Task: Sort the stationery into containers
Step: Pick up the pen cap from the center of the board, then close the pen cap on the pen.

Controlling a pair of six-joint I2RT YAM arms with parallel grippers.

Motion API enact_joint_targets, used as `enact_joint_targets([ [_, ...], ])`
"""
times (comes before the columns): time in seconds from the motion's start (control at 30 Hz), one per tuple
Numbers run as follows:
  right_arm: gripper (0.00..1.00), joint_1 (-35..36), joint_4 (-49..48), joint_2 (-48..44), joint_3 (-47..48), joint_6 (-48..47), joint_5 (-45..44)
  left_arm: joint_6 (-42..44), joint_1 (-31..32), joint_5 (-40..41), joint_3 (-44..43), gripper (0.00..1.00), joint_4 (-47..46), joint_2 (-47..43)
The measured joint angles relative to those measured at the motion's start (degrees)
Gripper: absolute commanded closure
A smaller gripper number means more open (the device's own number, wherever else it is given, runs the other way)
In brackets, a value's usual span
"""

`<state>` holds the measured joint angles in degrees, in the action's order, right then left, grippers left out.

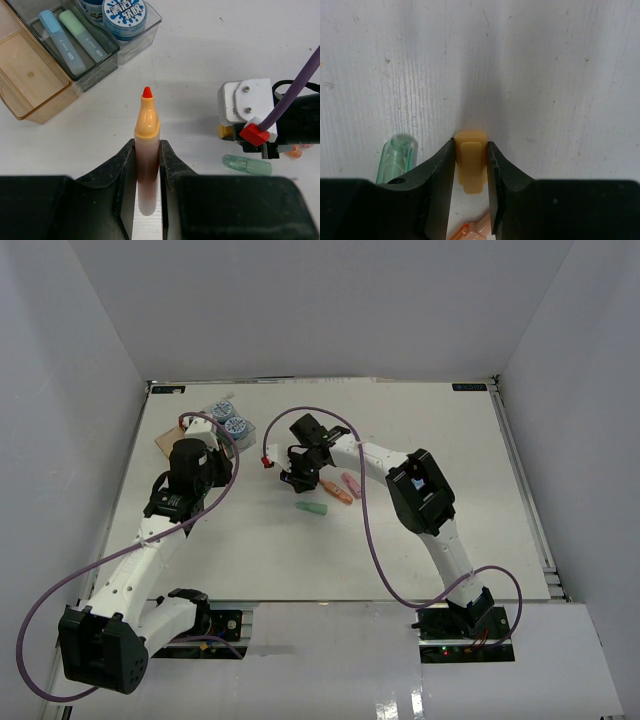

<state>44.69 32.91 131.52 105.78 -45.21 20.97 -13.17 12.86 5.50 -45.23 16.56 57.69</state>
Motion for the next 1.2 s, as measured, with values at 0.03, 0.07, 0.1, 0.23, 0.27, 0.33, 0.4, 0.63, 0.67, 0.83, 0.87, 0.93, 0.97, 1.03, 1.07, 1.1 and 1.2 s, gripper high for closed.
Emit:
enact_joint_targets([
  [0.03,0.86,0.0,0.02,0.09,0.17,0.11,-0.04,0.0,0.0,0.0,0.0,0.87,0.0,0.0],
  [0.07,0.91,0.0,0.0,0.13,0.31,0.22,-0.07,0.0,0.0,-0.02,0.0,0.87,0.0,0.02],
  [0.1,0.92,-0.02,0.0,0.15,0.33,0.28,-0.13,0.0,0.0,-0.04,0.0,0.87,0.0,0.02],
  [0.23,0.92,-0.04,-0.15,0.22,0.63,1.88,-0.46,0.07,0.0,-1.05,0.02,0.87,-0.11,0.02],
  [0.27,0.92,-0.04,-0.39,0.22,0.66,2.75,-0.74,0.15,0.0,-1.88,0.09,0.87,-0.35,0.0],
  [0.33,0.92,-0.09,-0.94,0.09,0.66,4.79,-1.38,0.42,0.0,-4.22,0.48,0.87,-1.03,-0.11],
  [0.4,0.92,-0.11,-1.75,-0.76,0.31,7.17,-1.81,0.76,0.0,-7.17,0.87,0.87,-1.68,-0.26],
  [0.63,0.92,-0.26,-10.01,-22.71,-11.74,20.31,-10.08,2.67,0.0,-22.82,1.49,0.87,-7.82,-1.68],
  [0.67,0.92,-0.28,-11.39,-26.67,-12.13,22.47,-12.0,2.78,0.0,-25.2,1.46,0.87,-9.05,-1.68],
  [0.83,0.92,-0.42,-20.37,-43.04,-13.79,32.89,-18.93,3.15,0.55,-37.24,0.9,0.88,-16.13,-0.37],
  [0.87,0.92,-0.44,-22.45,-45.94,-14.93,35.15,-20.15,3.32,0.9,-38.77,0.42,0.87,-17.35,0.2],
  [0.93,0.92,-0.42,-25.7,-50.75,-17.84,39.43,-21.9,3.87,2.21,-41.27,-0.76,0.87,-20.22,1.62],
  [0.97,0.92,-0.39,-27.21,-52.61,-19.37,41.66,-22.6,4.26,3.17,-42.25,-1.4,0.87,-21.79,2.29],
  [1.03,0.92,-0.17,-29.68,-54.95,-22.27,45.44,-23.8,4.92,4.57,-43.36,-2.23,0.87,-24.26,3.39],
  [1.07,0.92,0.02,-30.51,-55.54,-23.43,47.21,-24.44,5.33,5.31,-43.78,-2.54,0.87,-25.55,3.87],
  [1.1,0.92,0.26,-31.28,-55.71,-24.35,48.65,-24.98,5.81,6.1,-43.98,-2.62,0.88,-26.82,4.26],
  [1.2,0.92,1.77,-33.38,-55.69,-27.1,52.04,-26.99,7.69,8.24,-44.04,-2.62,0.88,-29.73,5.14],
])
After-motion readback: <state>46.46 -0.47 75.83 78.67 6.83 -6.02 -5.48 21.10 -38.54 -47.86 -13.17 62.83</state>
